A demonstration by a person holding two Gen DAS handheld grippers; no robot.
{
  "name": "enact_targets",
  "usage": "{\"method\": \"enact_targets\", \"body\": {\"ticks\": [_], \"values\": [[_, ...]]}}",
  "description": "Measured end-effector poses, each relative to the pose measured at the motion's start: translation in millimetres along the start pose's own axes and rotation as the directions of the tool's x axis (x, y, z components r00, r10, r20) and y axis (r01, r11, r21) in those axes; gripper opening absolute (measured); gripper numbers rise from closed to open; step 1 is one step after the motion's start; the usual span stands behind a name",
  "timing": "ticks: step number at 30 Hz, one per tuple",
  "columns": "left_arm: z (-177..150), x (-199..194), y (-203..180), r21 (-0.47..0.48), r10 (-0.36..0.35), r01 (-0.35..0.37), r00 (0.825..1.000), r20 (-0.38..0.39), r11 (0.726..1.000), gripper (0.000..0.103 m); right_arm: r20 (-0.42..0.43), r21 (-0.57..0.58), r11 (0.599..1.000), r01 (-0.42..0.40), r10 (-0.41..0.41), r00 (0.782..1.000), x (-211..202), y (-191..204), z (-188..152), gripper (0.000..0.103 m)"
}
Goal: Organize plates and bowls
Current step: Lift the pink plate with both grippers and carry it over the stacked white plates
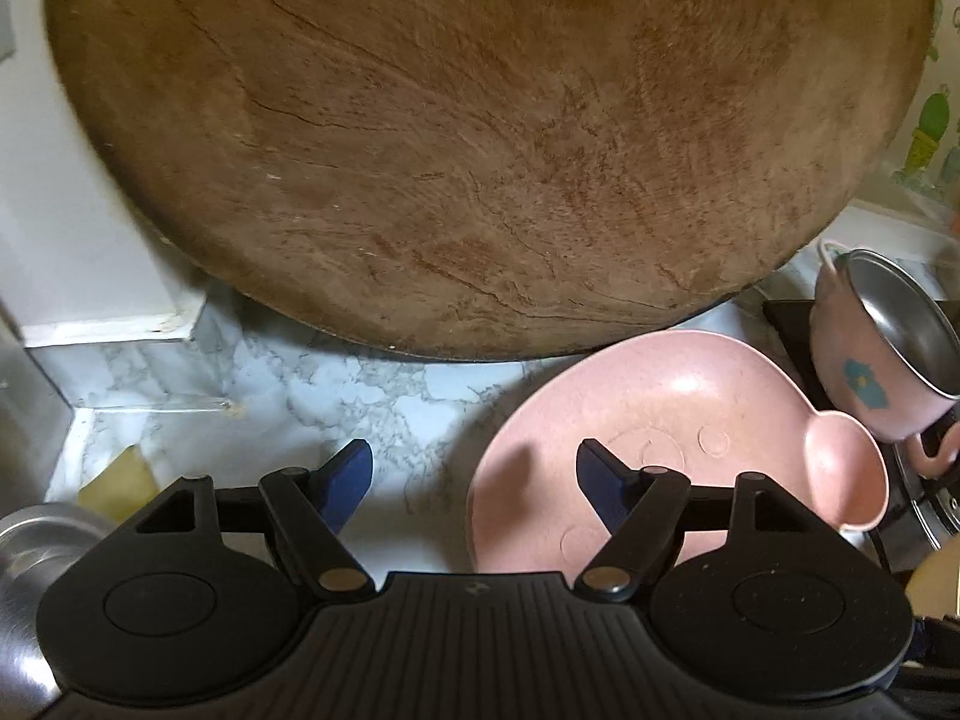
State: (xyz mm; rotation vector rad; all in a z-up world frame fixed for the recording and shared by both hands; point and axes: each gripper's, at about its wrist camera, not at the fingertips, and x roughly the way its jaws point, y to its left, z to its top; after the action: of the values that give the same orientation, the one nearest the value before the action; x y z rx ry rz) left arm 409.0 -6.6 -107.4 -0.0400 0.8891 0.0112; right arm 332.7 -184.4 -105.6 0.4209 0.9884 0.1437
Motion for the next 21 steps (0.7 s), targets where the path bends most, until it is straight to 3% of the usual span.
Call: {"method": "enact_targets", "body": {"ticks": [5, 14, 21], "values": [[3.6, 15.1, 0.6, 0.002, -0.01, 0.01, 1.0, -0.021, 1.0, 0.073, -0.024, 0.041, 0.999, 0.009, -0.009, 1.0, 10.6, -6.2, 5.6, 0.056], [3.9, 25.4, -1.1, 0.003, -0.038, 0.039, 0.998, -0.054, 0.999, 0.031, -0.028, 0.077, 0.997, 0.018, -0.016, 0.999, 19.0, -12.6, 7.8, 0.034], [-4.2, 17.2, -2.8, 0.012, -0.025, 0.025, 0.998, -0.06, 1.0, 0.024, -0.001, 0.057, 0.998, 0.038, -0.038, 0.999, 18.9, -15.8, 2.3, 0.019]]}}
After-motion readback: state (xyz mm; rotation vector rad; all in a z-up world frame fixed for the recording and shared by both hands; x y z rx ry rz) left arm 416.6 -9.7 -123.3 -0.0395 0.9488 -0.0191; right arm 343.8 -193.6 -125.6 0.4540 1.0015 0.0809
